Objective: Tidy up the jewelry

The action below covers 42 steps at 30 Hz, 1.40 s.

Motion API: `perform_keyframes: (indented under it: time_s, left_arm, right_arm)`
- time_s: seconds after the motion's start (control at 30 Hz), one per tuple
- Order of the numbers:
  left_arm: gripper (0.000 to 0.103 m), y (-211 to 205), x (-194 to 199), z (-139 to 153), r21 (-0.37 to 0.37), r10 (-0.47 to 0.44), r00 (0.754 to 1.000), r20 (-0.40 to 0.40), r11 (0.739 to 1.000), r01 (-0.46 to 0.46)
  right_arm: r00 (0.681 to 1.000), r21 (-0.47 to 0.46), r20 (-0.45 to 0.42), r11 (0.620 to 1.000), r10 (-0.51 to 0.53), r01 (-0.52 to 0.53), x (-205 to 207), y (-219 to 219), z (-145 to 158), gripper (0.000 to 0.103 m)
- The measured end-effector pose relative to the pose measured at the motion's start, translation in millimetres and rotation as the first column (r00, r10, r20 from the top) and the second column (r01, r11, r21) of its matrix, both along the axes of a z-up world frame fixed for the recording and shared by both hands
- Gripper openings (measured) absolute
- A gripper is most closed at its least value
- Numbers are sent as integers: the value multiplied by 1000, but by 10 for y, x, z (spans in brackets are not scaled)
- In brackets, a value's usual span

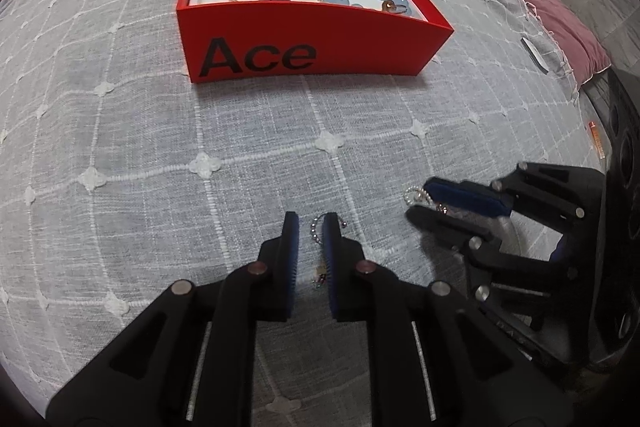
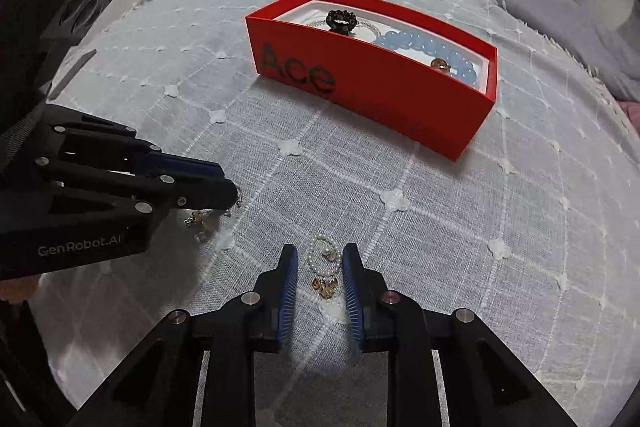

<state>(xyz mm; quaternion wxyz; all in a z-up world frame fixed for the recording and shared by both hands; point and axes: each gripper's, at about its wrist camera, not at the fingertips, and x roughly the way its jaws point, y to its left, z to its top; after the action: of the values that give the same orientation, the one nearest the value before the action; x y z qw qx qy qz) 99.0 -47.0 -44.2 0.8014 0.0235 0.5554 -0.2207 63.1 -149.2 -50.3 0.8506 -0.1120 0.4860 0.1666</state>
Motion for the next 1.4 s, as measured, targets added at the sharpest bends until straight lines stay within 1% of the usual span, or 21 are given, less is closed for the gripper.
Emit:
perform_keyframes:
  time_s: [0.03,0.17,0.33,0.4,0.43,0.53,0.6,0.63,0.67,0.73,0.83,0.93,1.0,1.03,1.07,1.17,1.33,1.4]
  left_arm:
    - [13,19,4,9,-3,6,1000,1,1000,-6]
    - [12,77,23,18,-10,18,1000,3,1000,-18]
    - [11,127,24,54,-27,24,1000,7,999,-24]
    - [11,150,15,63,-34,22,1000,9,999,-22]
    - [11,152,13,63,-35,19,1000,8,999,-19]
    - [11,149,10,28,-32,4,1000,-8,999,-4]
    - [11,146,16,1,-20,5,1000,-13,1000,-5]
    - [11,142,15,-2,-17,3,1000,-10,1000,-3]
    - [11,137,6,-1,-17,3,1000,-8,1000,-3]
    - [11,128,-5,0,-16,-3,1000,-7,1000,3]
    - [11,72,0,-6,-8,-6,1000,-2,1000,6]
    - [10,48,-9,-4,-2,-6,1000,9,1000,6]
    - [4,19,-1,-10,-4,1,1000,11,1000,-1]
    - [4,20,4,-9,-6,7,1000,10,1000,-7]
    - [3,19,5,-2,-13,10,1000,10,1000,-10]
    - [1,50,6,46,-36,21,1000,15,999,-21]
    - [0,151,27,151,-79,51,998,36,996,-48]
    - [0,182,38,158,-85,59,998,35,995,-56]
  right_arm:
    - [1000,-16,10,1000,3,-3,-16,14,5,11]
    - [1000,-21,20,1000,8,-8,-70,-37,39,9]
    - [999,71,14,996,-45,44,-20,-282,185,8]
    - [998,133,5,989,-69,67,7,-387,247,8]
    - [997,147,1,986,-75,74,2,-424,259,8]
    - [997,138,2,987,-81,80,-14,-466,270,8]
    - [998,136,-20,989,-60,63,-12,-444,222,9]
    - [997,134,-26,988,-68,71,-5,-446,206,13]
    - [996,126,-31,989,-78,81,-1,-451,193,22]
    - [996,108,-27,990,-86,89,-14,-470,193,24]
    - [998,101,-13,993,-56,57,-82,-468,204,24]
    - [999,48,-19,998,-36,37,-96,-402,107,24]
    - [1000,33,-10,999,-20,20,-84,-355,71,23]
    - [1000,27,-7,999,-16,16,-72,-336,63,20]
    - [1000,33,-7,999,-16,16,-70,-338,67,10]
    - [1000,42,2,999,-23,23,-92,-369,111,10]
    - [999,102,15,994,-44,43,-99,-480,242,10]
    - [998,146,10,988,-55,53,-96,-549,293,10]
